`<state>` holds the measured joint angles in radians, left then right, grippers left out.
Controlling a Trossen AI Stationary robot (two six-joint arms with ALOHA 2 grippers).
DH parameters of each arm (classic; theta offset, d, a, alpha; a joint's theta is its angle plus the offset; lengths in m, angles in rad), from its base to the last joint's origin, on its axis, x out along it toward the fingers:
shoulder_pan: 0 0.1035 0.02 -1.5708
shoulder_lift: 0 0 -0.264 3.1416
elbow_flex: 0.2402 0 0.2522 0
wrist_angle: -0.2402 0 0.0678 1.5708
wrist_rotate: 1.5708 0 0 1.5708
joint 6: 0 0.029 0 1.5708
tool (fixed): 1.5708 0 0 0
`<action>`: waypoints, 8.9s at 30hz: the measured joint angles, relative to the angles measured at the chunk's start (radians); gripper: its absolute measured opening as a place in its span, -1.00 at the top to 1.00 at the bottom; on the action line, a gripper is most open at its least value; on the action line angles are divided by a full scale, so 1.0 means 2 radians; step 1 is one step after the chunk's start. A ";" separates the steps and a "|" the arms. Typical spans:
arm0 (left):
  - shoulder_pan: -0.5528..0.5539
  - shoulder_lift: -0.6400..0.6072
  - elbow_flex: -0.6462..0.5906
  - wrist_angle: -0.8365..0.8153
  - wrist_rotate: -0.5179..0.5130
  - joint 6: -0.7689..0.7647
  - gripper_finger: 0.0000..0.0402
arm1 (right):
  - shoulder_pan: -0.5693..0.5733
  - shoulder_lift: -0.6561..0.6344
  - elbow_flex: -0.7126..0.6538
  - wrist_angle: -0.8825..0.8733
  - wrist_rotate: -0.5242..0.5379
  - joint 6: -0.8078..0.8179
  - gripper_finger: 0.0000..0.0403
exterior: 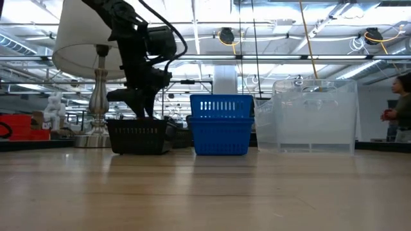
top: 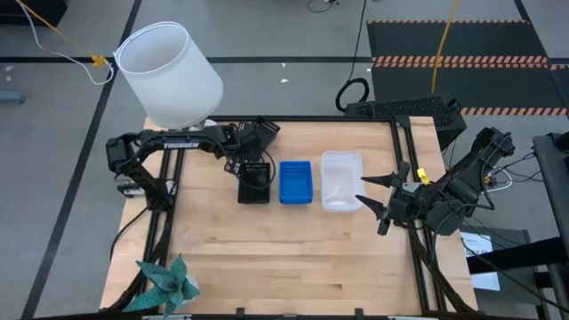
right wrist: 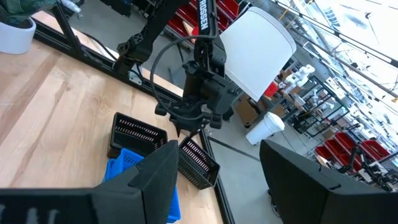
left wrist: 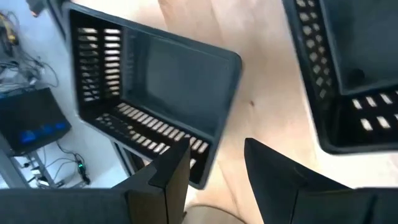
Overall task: Stack baskets by color
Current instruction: Stack the top black bin on top of the bottom black bin
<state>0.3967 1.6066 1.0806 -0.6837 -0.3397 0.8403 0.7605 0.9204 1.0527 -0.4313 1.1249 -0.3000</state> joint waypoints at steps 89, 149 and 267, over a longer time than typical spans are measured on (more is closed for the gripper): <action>-0.195 -0.027 0.120 -0.138 -0.051 -0.317 0.94 | 0.000 0.000 0.000 0.000 0.000 0.000 -0.09; -0.329 0.064 0.277 -0.407 -0.057 -0.549 0.96 | 0.000 0.000 0.000 0.000 -0.002 0.013 -0.09; -0.300 0.119 0.150 -0.202 0.001 -0.526 0.97 | -0.001 0.000 0.000 0.004 -0.041 0.039 0.34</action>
<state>-0.2024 1.8446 1.3804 -1.0880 -0.3373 -0.2123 0.7586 0.9206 1.0527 -0.4236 1.0420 -0.2217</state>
